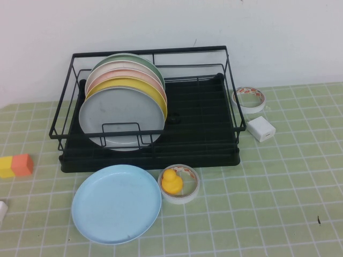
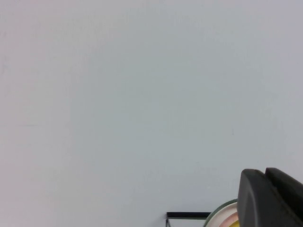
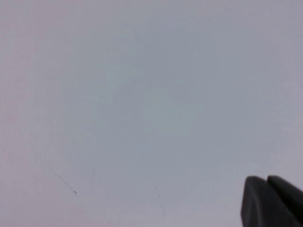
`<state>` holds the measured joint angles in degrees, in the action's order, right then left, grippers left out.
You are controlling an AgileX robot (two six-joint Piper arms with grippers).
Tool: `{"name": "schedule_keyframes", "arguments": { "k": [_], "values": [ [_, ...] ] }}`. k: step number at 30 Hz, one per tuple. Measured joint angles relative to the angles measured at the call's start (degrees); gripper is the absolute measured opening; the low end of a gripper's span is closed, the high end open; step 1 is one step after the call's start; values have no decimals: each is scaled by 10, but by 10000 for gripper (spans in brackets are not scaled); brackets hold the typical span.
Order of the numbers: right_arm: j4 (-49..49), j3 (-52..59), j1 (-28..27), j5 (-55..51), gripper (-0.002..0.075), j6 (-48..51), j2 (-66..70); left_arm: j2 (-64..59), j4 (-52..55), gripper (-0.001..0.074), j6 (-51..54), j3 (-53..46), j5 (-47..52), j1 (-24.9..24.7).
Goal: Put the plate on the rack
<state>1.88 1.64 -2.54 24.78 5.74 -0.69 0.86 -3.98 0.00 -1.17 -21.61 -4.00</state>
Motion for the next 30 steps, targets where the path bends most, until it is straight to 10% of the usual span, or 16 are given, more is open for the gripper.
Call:
{"name": "schedule_keyframes", "arguments": {
  "k": [8,20,30],
  "values": [
    [0,-7,0,-45,-2,0,0,0,0,-1,-99,3,-20,0],
    [16,-231,0,-434,-2,0,36,-45,0,-1,-109,238,268,0],
    [267,-277,0,-609,-2,110,276,-175,3,-1,-109,259,460,0]
  ]
}}
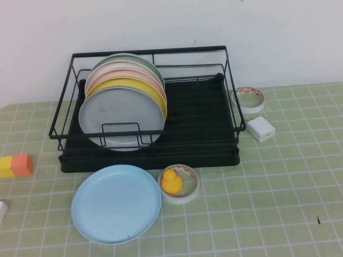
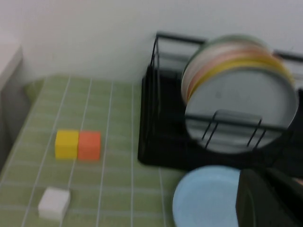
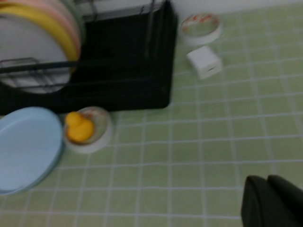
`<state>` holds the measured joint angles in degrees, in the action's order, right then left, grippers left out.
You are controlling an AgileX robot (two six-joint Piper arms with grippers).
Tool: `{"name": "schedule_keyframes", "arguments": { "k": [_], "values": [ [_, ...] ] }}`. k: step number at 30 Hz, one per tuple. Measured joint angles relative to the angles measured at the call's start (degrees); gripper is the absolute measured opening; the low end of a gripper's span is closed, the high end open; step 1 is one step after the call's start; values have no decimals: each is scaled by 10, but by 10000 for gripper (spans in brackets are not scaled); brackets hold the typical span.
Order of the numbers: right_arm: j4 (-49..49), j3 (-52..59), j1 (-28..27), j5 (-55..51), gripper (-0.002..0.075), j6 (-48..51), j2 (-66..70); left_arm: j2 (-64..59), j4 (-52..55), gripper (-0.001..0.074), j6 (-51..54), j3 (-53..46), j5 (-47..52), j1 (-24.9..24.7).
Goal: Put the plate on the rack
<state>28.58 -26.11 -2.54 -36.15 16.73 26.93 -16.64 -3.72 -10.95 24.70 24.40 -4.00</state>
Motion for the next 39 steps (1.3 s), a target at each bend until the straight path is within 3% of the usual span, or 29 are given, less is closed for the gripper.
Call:
{"name": "schedule_keyframes", "arguments": {
  "k": [10,14,21,25,34,39],
  "values": [
    [437,-4,4,1,-1,408,322,-13,-3,-1,2,-65,13,0],
    [535,-15,65,22,-1,492,441,-13,-14,-1,-14,-65,-6,0],
    [592,-103,268,99,-1,516,598,-13,-40,-1,-21,-65,-15,0],
    [613,-178,349,144,-1,517,678,-13,-41,-1,-26,-65,-15,0],
    [623,-306,393,140,3,493,826,-13,-43,-1,-27,-65,-15,0],
    [632,-362,393,114,114,460,900,-13,-43,-1,-28,-65,-15,0]
  ]
}}
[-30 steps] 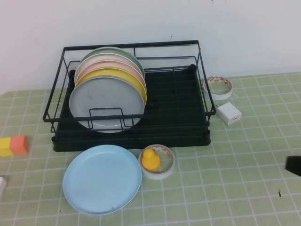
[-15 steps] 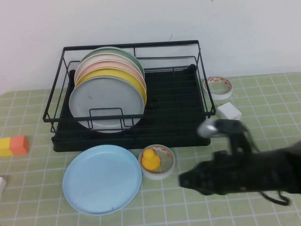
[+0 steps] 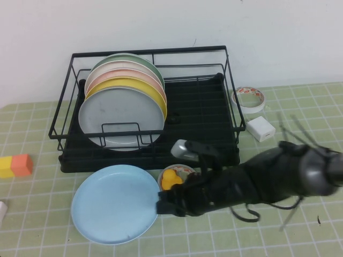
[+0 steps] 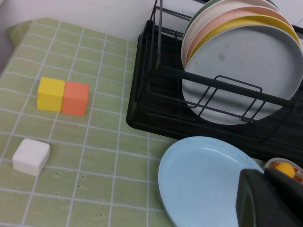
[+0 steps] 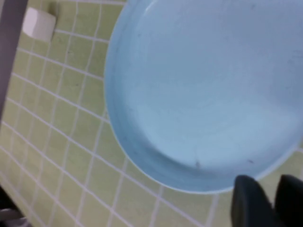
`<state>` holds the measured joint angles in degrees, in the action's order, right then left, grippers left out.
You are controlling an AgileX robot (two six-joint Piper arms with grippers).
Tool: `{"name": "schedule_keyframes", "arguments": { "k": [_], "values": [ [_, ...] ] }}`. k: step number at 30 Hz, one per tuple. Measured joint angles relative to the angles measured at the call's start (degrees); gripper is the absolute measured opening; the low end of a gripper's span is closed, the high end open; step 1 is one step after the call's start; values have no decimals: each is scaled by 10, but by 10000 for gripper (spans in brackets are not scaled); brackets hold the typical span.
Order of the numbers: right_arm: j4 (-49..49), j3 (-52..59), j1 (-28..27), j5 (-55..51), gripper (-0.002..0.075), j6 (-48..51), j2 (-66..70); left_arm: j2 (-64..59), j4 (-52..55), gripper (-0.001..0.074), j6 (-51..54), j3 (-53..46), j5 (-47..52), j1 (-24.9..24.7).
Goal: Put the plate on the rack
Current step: Pick up the plate from the table
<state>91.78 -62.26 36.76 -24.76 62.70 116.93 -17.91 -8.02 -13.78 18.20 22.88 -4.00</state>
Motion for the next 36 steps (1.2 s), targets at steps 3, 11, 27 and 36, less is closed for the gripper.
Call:
{"name": "schedule_keyframes", "arguments": {
  "k": [3,11,27,36],
  "values": [
    [4,-34,0,-27,221,-28,37,0,-1,-1,0,0,0,0],
    [31,-74,0,-24,300,-43,86,0,-2,-2,-1,0,-2,0],
    [37,-91,0,31,300,-43,105,0,-18,-1,-1,-5,-9,0],
    [38,-134,0,1,216,-39,148,0,-23,-1,-1,-5,-10,0]
  ]
}}
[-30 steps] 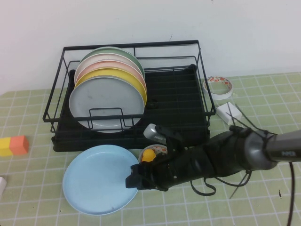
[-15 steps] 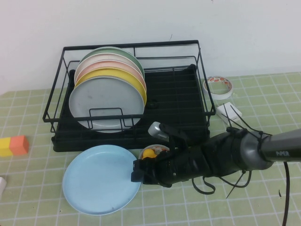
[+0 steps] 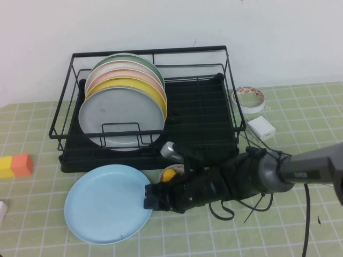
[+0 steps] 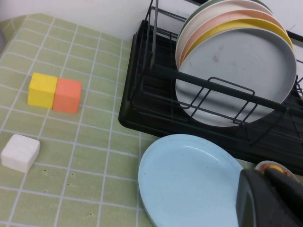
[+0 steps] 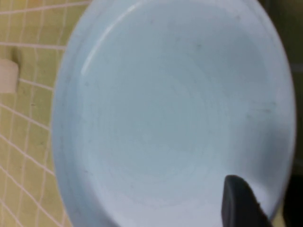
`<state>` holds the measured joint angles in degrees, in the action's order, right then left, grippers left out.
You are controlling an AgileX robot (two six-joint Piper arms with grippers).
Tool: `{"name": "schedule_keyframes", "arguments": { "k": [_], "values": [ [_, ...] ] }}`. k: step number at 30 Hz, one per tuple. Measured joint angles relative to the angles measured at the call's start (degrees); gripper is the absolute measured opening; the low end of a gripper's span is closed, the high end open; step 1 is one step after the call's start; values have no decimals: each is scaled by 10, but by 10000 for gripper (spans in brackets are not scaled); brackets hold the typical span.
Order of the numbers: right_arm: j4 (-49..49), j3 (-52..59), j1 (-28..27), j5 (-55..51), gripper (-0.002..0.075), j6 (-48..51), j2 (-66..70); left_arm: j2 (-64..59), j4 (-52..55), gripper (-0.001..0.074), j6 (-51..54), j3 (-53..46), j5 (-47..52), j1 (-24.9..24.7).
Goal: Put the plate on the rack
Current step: Pick up the plate from the table
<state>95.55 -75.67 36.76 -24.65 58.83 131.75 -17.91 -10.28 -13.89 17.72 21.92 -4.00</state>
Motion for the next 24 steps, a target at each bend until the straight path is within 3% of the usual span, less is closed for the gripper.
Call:
{"name": "schedule_keyframes", "arguments": {
  "k": [10,18,20,24],
  "values": [
    [0,-5,0,-13,27,4,11,0,-1,-1,0,-1,0,0],
    [-77,-5,0,-35,10,17,-16,0,-31,17,7,-1,0,0],
    [-107,-5,0,-38,10,18,-42,0,-49,76,23,-1,1,0],
    [-133,-5,0,-44,10,28,-96,0,-93,342,62,-1,19,0]
  ]
}}
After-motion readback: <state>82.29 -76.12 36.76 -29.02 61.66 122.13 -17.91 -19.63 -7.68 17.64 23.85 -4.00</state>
